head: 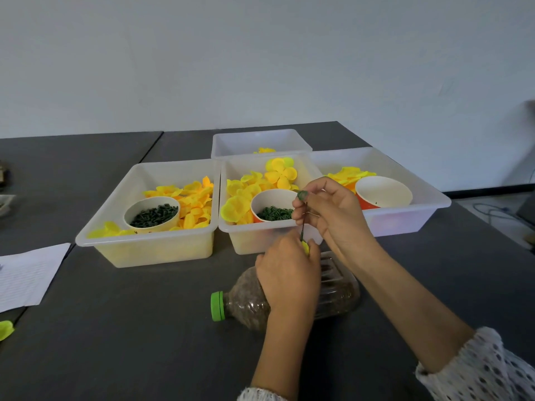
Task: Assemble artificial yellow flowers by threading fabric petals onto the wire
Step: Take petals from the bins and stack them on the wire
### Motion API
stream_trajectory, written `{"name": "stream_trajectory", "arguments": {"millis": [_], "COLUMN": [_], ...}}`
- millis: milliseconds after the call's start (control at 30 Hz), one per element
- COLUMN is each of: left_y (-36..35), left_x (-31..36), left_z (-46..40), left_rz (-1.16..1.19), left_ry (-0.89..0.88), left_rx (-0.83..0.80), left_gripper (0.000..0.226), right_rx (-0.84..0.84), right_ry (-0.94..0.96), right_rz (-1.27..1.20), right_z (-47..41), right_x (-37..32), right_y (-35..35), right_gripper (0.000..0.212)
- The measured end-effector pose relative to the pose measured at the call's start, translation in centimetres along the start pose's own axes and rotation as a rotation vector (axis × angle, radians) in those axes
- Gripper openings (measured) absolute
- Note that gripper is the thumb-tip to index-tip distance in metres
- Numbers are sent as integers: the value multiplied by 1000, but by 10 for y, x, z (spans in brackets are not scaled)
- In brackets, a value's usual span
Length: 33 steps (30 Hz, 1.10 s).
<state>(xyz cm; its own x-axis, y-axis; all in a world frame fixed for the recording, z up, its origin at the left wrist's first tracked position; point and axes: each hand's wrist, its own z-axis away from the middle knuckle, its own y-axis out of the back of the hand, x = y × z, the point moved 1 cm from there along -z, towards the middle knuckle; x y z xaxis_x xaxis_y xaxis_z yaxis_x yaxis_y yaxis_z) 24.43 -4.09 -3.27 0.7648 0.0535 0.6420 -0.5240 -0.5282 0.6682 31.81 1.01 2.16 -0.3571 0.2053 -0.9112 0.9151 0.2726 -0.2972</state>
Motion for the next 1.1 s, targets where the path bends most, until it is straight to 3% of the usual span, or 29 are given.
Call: {"name": "stream_trajectory", "arguments": {"millis": [633,933,1100], "left_y": [0,5,6], "left_x": [0,1,2], "left_z": [-2,-2,-2], "left_rz": [18,6,8], "left_ry": [32,31,42], "left_rx": [-74,-120,-122], "left_gripper": [27,15,13], "right_rx": [102,136,132], "right_ry": [368,589,618], "right_rz": [213,445,487], "right_z": [26,26,23], "right_x": [15,22,24], "right_y": [-3,2,4], "right_gripper": [23,26,16]}}
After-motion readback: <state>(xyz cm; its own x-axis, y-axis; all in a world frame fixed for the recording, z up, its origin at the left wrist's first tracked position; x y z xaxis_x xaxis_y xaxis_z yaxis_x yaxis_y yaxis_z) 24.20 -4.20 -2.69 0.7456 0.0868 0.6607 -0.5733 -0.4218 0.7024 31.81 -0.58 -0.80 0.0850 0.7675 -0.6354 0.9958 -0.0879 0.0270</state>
